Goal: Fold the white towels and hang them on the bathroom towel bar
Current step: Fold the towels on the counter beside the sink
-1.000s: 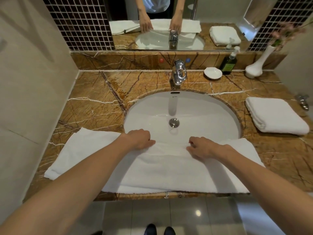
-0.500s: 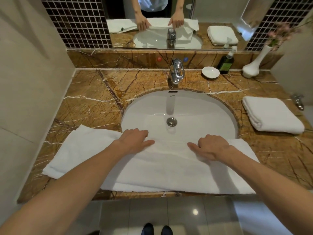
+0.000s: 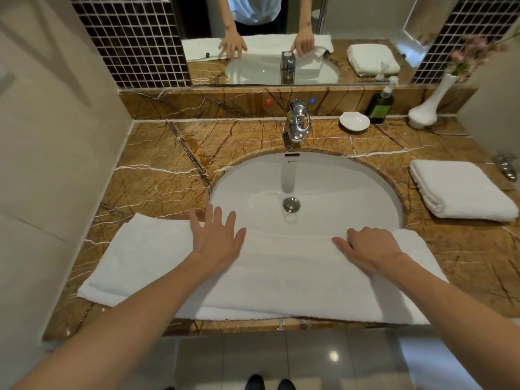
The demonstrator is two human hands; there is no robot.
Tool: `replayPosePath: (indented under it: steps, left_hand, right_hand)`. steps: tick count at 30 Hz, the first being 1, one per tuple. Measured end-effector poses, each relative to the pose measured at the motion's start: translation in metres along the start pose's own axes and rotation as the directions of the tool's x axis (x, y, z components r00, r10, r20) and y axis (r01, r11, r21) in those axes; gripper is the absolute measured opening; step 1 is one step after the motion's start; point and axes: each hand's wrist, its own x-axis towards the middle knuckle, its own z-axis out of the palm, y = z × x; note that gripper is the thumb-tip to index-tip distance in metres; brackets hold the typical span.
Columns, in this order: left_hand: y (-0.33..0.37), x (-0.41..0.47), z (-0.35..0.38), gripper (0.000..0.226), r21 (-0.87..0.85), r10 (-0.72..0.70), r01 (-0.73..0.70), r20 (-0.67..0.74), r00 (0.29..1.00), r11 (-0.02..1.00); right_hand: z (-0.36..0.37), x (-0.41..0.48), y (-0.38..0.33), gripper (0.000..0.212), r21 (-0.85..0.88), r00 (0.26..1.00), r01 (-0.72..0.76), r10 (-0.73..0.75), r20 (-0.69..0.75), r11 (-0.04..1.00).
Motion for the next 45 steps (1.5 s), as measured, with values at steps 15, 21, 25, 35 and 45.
replayPosePath:
  steps: [15,21,25,35,45]
  left_hand:
    - [-0.031,-0.032,0.022,0.073,-0.340,-0.316,0.312,0.044,0.948,0.887]
    - [-0.069,-0.059,0.027,0.061,-0.319,-0.484,0.482,0.078,0.872,0.816]
    - [-0.080,-0.060,0.027,0.062,-0.320,-0.516,0.516,0.093,0.852,0.795]
    - [-0.116,-0.090,0.021,0.053,-0.333,-0.679,0.685,0.156,0.717,0.647]
    - [-0.144,-0.099,0.016,0.045,-0.560,-0.754,0.658,0.087,0.651,0.504]
  right_hand:
    - [-0.015,-0.005,-0.005,0.065,-0.196,0.982,-0.096,0.126,0.144,0.976]
    - [-0.015,0.003,-0.036,0.043,-0.184,0.991,0.046,-0.022,0.131,0.982]
    - [-0.026,0.002,-0.099,0.038,0.103,0.964,0.254,-0.260,0.053,0.962]
    - [-0.067,0.025,-0.242,0.046,0.283,0.769,0.638,-0.608,-0.196,0.716]
    - [-0.096,0.075,-0.340,0.049,0.281,0.845,0.528,-0.530,-0.075,0.801]
